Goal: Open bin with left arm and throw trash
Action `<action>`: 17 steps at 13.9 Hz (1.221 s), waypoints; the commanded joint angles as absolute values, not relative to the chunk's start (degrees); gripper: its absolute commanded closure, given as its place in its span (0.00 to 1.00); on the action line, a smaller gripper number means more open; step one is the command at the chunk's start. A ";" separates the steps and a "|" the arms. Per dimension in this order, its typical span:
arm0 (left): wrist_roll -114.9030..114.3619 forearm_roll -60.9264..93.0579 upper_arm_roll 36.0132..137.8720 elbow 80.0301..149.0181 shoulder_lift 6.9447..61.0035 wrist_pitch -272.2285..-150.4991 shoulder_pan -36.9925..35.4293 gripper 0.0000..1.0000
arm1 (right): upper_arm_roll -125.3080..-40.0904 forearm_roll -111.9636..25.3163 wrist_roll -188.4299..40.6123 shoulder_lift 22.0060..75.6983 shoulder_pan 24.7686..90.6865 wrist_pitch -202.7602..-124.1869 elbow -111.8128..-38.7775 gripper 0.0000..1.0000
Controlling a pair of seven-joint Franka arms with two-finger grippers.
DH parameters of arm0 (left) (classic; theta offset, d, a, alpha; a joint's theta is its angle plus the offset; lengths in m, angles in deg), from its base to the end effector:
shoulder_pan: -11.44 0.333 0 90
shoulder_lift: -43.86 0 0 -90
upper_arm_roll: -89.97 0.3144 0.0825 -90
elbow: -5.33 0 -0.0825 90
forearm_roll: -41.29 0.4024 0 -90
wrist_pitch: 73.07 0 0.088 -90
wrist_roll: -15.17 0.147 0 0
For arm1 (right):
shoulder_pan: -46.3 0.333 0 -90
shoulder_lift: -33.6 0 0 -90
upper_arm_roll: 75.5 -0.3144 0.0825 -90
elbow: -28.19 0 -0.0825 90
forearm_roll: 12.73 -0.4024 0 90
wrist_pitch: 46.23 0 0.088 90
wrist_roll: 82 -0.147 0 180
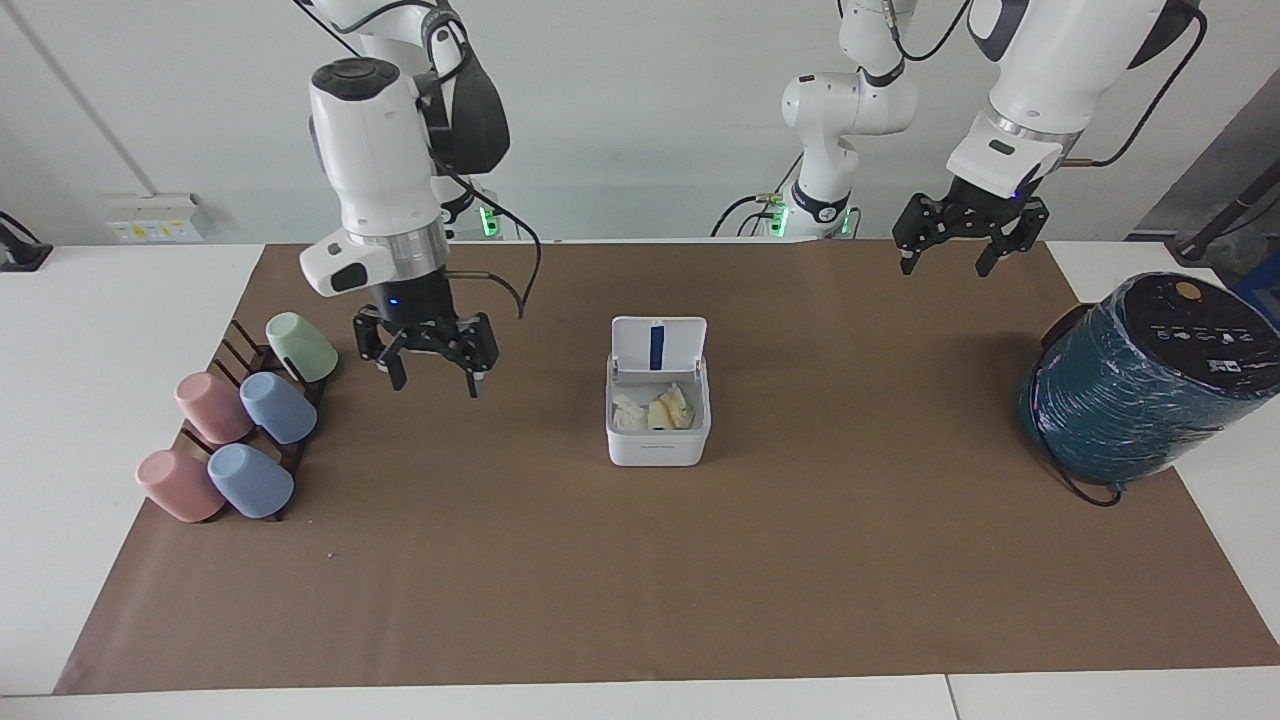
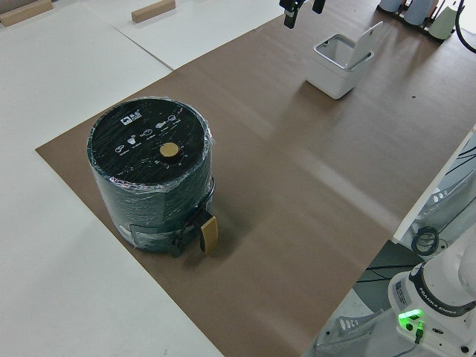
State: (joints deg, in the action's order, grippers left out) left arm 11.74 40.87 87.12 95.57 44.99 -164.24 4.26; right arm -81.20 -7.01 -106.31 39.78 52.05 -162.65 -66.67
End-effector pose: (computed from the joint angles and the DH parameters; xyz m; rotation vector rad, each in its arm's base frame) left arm 0.5616 -0.1007 0.5940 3.1254 -0.1802 0.0547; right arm 0.6398 0.1177 0.5229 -3.0935 0.3012 -0.4408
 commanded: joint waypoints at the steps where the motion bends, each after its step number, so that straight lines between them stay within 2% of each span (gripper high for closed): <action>1: 11.92 41.73 86.89 96.47 45.97 -163.51 4.40 0.00 | -80.25 -6.58 -100.39 34.49 49.12 -155.16 -67.61 0.00; 7: 11.92 41.73 86.89 96.47 46.06 -163.51 4.49 0.00 | -69.89 -11.75 -86.77 28.24 49.20 -137.30 -67.61 0.00; 11: 11.92 41.73 86.89 96.47 45.97 -163.51 4.49 0.00 | -69.61 -11.42 -85.25 27.27 49.55 -136.40 -68.22 0.00; 17: 11.92 41.73 86.89 96.47 45.97 -163.51 4.49 0.00 | -70.58 -11.50 -85.33 27.62 49.99 -132.36 -65.41 0.00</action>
State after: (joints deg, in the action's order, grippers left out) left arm 11.74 40.87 87.11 95.57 44.99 -164.23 4.26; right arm -70.36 -11.01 -86.24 28.01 49.90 -133.68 -65.93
